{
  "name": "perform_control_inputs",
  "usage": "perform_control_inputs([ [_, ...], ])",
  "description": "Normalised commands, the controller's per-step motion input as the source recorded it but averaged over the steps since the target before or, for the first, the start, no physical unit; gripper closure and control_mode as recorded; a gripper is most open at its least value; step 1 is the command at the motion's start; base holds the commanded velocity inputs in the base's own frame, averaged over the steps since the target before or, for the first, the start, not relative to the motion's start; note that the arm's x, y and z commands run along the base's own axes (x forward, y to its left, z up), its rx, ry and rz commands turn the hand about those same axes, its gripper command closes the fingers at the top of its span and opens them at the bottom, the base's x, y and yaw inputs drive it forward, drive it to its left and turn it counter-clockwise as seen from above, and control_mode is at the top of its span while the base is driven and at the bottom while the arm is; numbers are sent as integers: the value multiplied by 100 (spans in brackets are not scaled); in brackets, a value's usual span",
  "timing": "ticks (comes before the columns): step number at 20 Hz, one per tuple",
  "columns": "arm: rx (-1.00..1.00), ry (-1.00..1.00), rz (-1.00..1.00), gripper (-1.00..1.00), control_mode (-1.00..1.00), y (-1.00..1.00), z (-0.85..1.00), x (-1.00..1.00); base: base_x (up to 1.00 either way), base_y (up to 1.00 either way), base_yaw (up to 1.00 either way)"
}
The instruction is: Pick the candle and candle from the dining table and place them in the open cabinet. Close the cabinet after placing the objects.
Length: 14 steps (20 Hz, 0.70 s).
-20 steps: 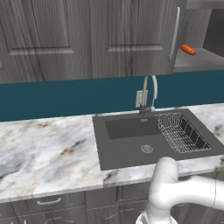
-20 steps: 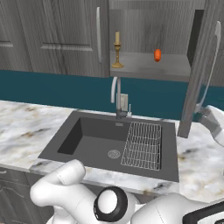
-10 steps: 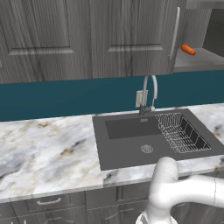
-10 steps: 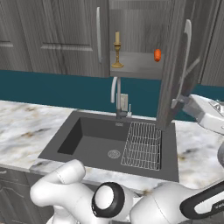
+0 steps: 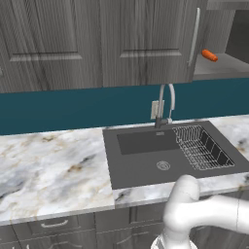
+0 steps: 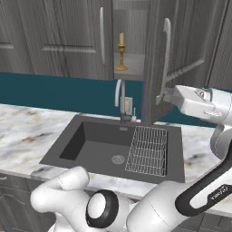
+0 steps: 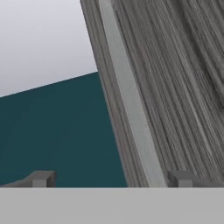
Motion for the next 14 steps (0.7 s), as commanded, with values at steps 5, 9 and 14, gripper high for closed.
perform_control_inputs([
  [5, -2, -1, -7, -100, -100, 79, 14, 2, 0, 0, 0],
  [9, -4, -4, -26, -100, -100, 90, 3, 17, 0, 0, 0],
  [14, -3, -2, -35, -100, -100, 82, 3, 20, 0, 0, 0],
])
